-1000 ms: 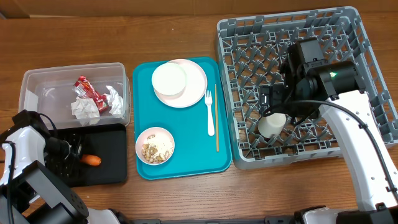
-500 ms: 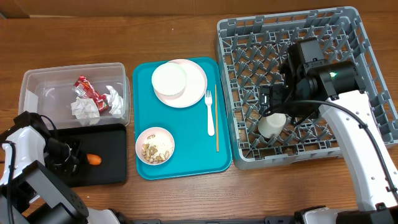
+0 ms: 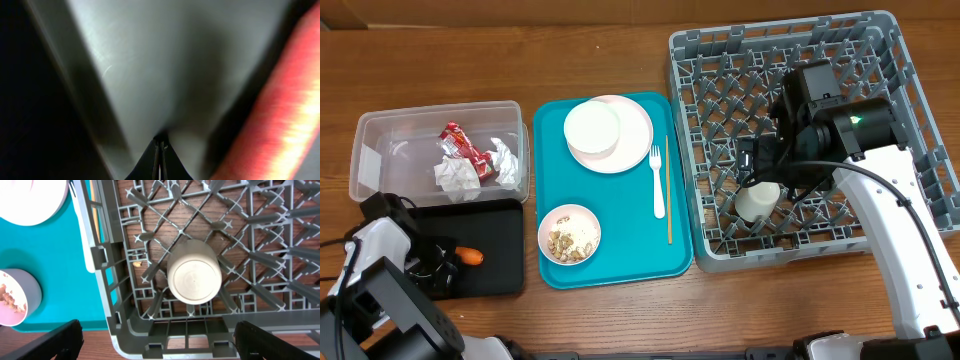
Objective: Sort waste into correct bins and load items into the dishwasher
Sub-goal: 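Open the left gripper to release the carrot on the black tray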
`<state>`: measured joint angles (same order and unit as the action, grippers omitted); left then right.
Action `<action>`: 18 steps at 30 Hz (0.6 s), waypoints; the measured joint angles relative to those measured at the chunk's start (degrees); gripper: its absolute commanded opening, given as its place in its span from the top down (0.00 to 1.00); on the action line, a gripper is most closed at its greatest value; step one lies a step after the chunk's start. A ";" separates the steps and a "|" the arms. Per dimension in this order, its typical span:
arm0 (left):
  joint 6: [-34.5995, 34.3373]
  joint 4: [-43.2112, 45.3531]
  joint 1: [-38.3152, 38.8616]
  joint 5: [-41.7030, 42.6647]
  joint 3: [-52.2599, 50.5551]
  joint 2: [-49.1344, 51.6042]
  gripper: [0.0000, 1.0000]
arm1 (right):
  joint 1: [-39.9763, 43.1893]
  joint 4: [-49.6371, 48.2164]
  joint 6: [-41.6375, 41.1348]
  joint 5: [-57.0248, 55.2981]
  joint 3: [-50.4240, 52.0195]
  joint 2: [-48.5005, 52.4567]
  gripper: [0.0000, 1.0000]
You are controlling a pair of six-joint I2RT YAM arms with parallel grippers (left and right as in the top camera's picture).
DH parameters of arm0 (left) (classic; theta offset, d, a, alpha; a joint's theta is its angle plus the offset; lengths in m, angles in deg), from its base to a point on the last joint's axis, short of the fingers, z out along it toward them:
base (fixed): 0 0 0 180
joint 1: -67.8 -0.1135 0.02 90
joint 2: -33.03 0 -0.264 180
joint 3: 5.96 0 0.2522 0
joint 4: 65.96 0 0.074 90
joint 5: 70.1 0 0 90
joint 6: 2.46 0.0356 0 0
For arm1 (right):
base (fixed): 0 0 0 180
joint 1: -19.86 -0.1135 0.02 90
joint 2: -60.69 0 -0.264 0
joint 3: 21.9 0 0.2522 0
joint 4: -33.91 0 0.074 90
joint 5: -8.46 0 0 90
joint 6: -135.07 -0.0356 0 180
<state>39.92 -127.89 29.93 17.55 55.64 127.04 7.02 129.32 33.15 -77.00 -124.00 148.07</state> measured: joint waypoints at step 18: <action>17.66 3.65 0.00 23.78 6.88 -0.68 0.96 | 0.00 -0.04 0.00 0.00 0.00 0.00 0.00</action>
<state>57.58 -124.24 29.93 41.34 62.52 126.37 7.02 129.27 33.15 -77.00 -124.00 148.07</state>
